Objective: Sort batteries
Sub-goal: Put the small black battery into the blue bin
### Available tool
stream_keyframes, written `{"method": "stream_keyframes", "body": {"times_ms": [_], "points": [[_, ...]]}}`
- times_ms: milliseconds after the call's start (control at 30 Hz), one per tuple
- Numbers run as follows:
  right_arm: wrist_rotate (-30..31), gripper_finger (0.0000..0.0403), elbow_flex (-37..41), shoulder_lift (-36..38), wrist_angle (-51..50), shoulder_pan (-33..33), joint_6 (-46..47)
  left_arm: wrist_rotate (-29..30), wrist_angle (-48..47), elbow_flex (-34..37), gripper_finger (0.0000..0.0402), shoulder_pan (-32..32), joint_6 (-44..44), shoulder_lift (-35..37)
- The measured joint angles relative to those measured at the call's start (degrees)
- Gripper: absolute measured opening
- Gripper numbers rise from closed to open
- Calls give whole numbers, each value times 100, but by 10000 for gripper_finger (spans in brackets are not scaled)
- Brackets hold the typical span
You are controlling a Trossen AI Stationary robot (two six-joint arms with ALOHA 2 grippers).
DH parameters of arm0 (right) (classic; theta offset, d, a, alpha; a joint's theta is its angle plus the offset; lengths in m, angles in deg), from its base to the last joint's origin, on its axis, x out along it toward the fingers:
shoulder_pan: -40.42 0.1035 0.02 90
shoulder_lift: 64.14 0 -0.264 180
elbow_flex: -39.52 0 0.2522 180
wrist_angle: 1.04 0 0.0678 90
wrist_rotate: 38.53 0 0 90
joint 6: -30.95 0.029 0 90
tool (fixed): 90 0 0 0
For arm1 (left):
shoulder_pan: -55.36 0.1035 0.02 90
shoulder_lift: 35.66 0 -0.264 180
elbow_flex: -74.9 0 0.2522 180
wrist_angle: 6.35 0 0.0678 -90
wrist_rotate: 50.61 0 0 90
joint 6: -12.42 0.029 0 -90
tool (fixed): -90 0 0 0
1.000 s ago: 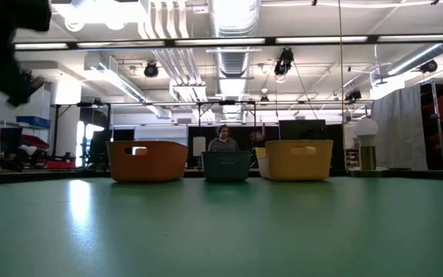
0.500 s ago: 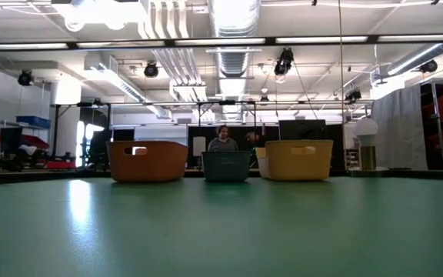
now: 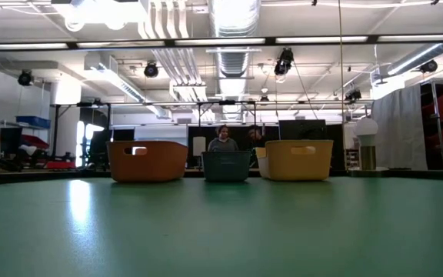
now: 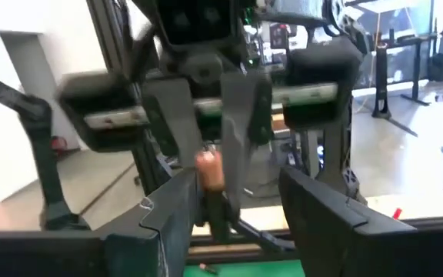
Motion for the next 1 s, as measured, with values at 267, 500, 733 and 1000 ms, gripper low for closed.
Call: {"method": "stream_keyframes", "body": {"times_ms": [267, 500, 733, 1000], "points": [[-2, 137, -2, -44, 258, 5, -259, 163, -118, -197, 12, 21, -13, -168], [-8, 95, -2, -44, 246, 13, -404, 416, 35, -147, 12, 55, -109, -215], [-16, 51, -6, -42, 251, 13, -404, 598, 76, -140, 12, 78, -115, -223], [-5, 28, -11, 10, 206, 18, -415, 678, 84, -138, 27, 80, -105, -210]]}}
